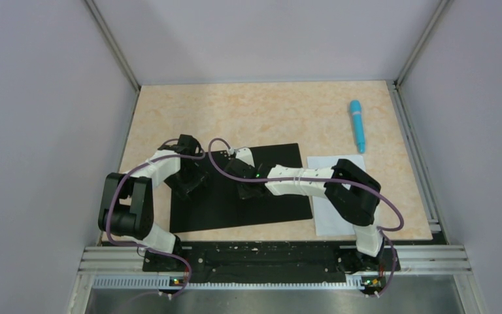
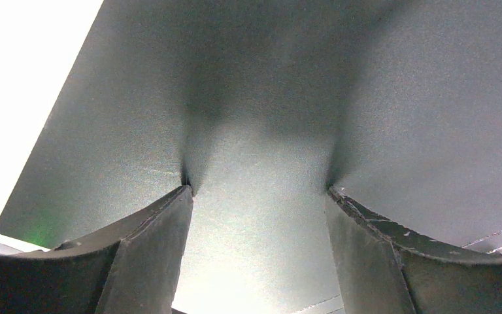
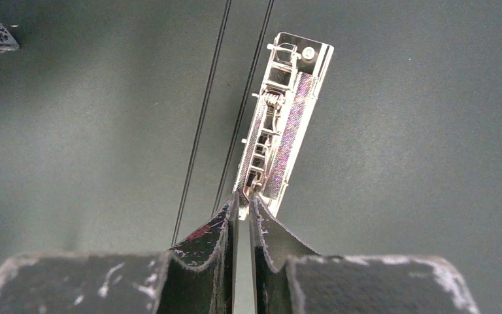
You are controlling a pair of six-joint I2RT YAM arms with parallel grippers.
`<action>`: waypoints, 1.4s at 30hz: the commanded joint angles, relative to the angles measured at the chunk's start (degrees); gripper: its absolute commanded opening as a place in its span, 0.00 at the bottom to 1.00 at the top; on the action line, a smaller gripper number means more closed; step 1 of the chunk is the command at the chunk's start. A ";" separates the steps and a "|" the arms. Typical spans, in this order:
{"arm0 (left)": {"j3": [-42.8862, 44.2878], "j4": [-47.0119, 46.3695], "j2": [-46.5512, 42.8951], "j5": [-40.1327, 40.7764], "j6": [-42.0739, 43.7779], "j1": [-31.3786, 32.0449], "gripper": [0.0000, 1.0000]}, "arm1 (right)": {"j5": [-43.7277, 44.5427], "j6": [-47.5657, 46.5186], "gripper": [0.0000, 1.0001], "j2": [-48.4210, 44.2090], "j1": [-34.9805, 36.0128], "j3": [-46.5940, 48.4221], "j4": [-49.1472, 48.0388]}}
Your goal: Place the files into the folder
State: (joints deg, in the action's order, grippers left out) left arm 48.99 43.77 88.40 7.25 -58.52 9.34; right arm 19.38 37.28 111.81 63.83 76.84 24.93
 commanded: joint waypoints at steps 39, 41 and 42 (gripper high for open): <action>-2.01 -4.03 5.66 4.36 -0.36 -0.82 0.77 | 4.17 0.16 0.13 -8.58 0.45 -2.86 3.48; -2.26 -4.10 5.35 4.36 -0.49 -0.82 0.77 | 2.53 -0.47 0.14 -8.80 -0.11 -1.61 2.09; -2.38 -4.25 5.31 4.36 -0.58 -0.83 0.77 | 1.79 -0.74 0.15 -8.31 -0.21 -0.73 1.91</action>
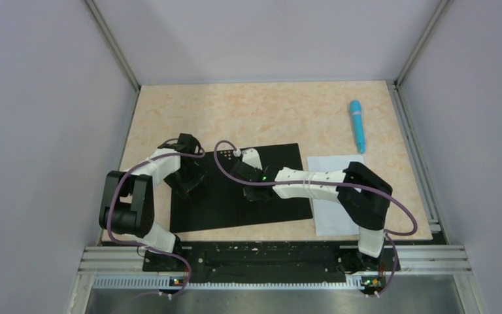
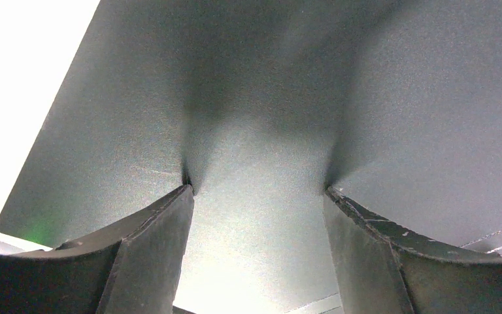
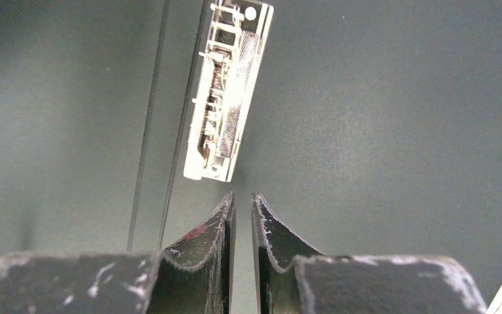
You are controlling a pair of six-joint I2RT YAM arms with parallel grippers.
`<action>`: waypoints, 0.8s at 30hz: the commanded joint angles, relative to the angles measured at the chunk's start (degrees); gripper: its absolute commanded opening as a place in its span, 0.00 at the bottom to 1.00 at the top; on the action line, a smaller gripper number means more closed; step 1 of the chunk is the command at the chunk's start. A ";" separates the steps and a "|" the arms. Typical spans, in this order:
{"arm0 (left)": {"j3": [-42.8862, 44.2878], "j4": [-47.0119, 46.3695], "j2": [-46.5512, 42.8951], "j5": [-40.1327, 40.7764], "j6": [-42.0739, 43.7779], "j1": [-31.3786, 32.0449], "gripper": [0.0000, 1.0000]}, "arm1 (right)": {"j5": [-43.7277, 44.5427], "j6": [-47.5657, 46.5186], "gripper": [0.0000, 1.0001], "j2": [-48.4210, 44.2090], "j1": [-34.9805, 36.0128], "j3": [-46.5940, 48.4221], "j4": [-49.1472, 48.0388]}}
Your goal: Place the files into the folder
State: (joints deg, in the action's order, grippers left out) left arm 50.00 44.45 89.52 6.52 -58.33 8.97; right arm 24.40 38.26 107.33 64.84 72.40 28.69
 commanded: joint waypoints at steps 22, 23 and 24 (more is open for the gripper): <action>-3.50 -5.04 4.05 4.91 -0.74 -0.45 0.78 | -5.52 -2.47 0.13 6.39 -1.21 9.33 0.37; -3.43 -4.99 4.15 4.96 -0.74 -0.45 0.78 | -5.28 -2.39 0.13 6.62 -1.25 9.47 0.71; -3.32 -4.90 4.17 4.97 -0.69 -0.45 0.78 | -4.94 -2.40 0.13 6.85 -1.21 9.71 1.18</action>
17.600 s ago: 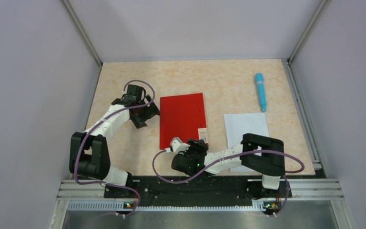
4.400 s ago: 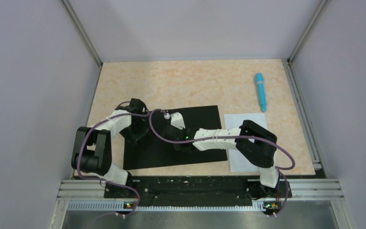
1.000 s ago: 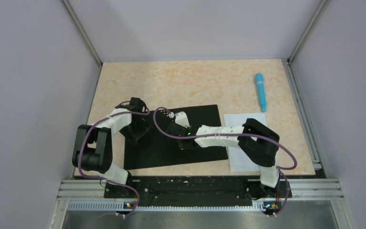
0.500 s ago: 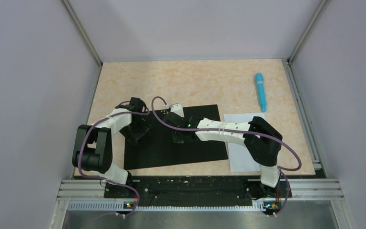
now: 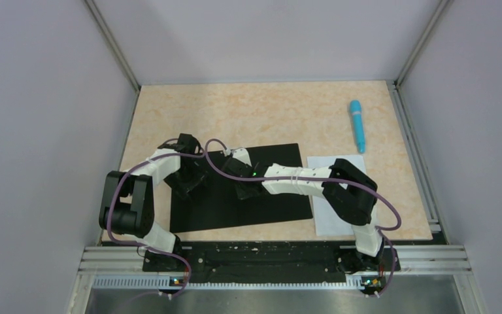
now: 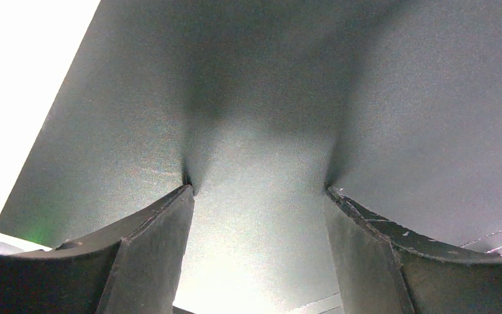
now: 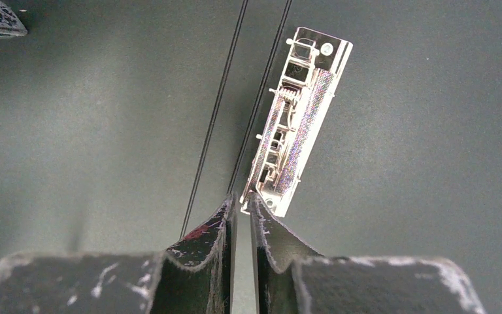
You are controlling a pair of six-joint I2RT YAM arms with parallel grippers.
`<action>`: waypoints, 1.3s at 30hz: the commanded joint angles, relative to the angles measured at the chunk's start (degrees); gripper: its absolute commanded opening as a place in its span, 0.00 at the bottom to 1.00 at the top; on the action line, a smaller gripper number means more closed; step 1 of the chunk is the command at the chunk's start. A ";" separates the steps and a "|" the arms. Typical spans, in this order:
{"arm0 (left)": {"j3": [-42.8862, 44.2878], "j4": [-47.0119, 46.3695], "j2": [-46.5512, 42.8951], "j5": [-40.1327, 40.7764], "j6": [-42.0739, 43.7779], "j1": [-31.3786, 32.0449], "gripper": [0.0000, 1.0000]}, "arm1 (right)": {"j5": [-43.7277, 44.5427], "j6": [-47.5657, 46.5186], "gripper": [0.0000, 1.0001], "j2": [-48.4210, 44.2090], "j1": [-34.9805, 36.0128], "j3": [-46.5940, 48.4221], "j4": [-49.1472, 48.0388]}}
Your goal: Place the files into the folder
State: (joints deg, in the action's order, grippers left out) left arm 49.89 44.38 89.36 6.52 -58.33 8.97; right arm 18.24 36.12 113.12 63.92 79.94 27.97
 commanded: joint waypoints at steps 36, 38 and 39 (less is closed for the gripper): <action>-1.90 -4.20 5.33 3.98 -0.47 -1.80 0.78 | 14.73 -0.59 0.02 7.75 2.88 -1.17 13.41; -1.81 -4.15 5.51 3.86 -0.42 -1.93 0.77 | 15.50 -0.53 0.02 8.19 2.92 -1.68 13.87; -1.77 -4.11 5.62 3.80 -0.47 -1.92 0.77 | 15.93 -0.45 0.01 8.51 2.96 -1.76 14.30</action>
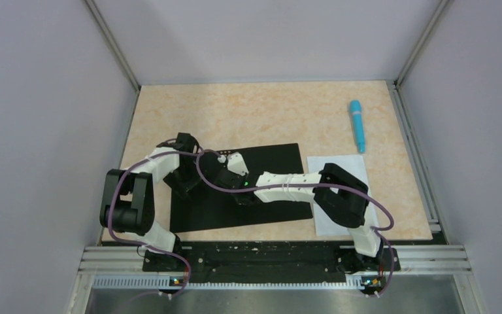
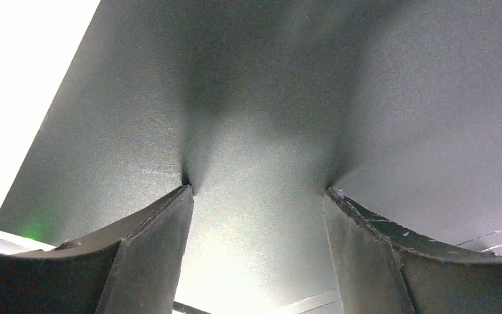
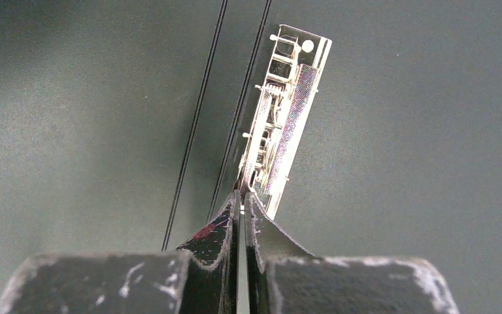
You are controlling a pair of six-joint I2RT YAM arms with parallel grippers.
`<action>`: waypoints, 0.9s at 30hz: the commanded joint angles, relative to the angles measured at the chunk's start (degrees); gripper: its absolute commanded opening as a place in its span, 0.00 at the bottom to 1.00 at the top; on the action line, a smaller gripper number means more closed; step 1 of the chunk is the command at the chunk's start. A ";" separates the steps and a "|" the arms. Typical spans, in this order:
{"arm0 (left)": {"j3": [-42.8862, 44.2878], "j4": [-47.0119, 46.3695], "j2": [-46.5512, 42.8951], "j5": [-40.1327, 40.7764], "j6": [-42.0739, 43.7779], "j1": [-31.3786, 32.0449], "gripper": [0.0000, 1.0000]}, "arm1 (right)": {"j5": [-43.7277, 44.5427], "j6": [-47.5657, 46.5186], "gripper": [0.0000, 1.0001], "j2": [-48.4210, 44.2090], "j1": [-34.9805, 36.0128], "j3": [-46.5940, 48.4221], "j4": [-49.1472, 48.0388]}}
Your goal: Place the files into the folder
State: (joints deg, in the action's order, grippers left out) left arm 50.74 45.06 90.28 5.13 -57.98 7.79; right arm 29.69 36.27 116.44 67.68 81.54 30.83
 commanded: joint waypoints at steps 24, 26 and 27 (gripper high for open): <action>-0.62 -3.39 6.96 5.58 -1.09 -1.02 0.74 | 5.91 0.65 0.06 -1.34 -2.48 -5.97 12.23; -0.64 -3.40 6.92 5.58 -1.09 -1.02 0.74 | 4.47 0.44 0.07 -2.35 -3.70 -6.89 11.01; -0.64 -3.40 6.94 5.55 -1.09 -1.02 0.74 | 3.47 0.32 0.08 -2.77 -4.28 -7.12 10.50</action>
State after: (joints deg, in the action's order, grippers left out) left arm 53.10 46.33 92.92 2.33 -58.83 7.44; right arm 33.93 38.39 115.13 67.61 78.89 29.69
